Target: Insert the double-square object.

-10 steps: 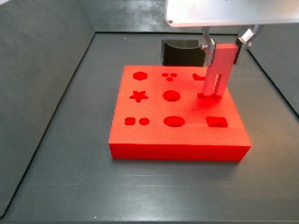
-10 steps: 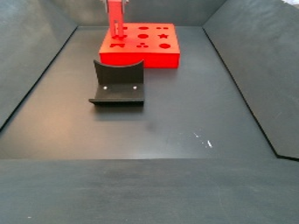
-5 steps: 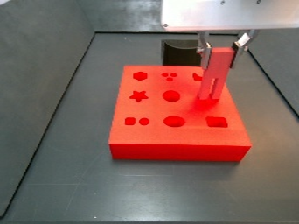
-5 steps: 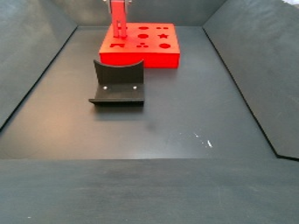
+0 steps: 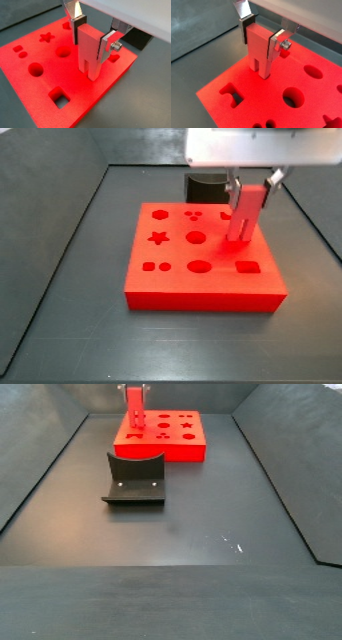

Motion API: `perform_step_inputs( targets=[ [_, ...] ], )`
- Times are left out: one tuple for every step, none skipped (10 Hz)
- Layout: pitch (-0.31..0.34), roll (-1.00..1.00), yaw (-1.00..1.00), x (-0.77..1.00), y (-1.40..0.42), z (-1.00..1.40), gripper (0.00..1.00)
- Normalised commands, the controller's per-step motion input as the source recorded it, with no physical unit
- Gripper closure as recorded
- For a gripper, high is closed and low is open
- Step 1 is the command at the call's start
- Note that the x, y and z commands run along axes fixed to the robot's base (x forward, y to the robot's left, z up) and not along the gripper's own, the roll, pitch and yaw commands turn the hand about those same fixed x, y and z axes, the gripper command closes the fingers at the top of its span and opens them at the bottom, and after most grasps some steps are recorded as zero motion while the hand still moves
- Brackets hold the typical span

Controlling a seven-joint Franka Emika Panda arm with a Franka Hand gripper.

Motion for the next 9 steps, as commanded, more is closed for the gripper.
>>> perform_step_inputs(
  targets=[
    [0.000, 0.09, 0.00, 0.00, 0.00, -0.25, 1.00],
    [0.000, 0.07, 0.00, 0.00, 0.00, -0.38, 1.00],
    [-0.041, 0.05, -0.03, -0.22, 0.00, -0.53, 1.00],
    [-0.047, 0.00, -0.09, -0.24, 0.00, -0.47, 1.00],
    [-0.057, 0.00, -0.03, 0.00, -0.14, -0.37, 1.00],
    [-0.040, 0.00, -0.03, 0.00, -0.12, -0.39, 1.00],
    [-0.043, 0.00, -0.05, 0.00, -0.09, -0.39, 1.00],
    [-0.027, 0.00, -0.05, 0.00, -0.04, -0.35, 1.00],
    [0.000, 0.00, 0.00, 0.00, 0.00, 0.00, 1.00]
  ],
)
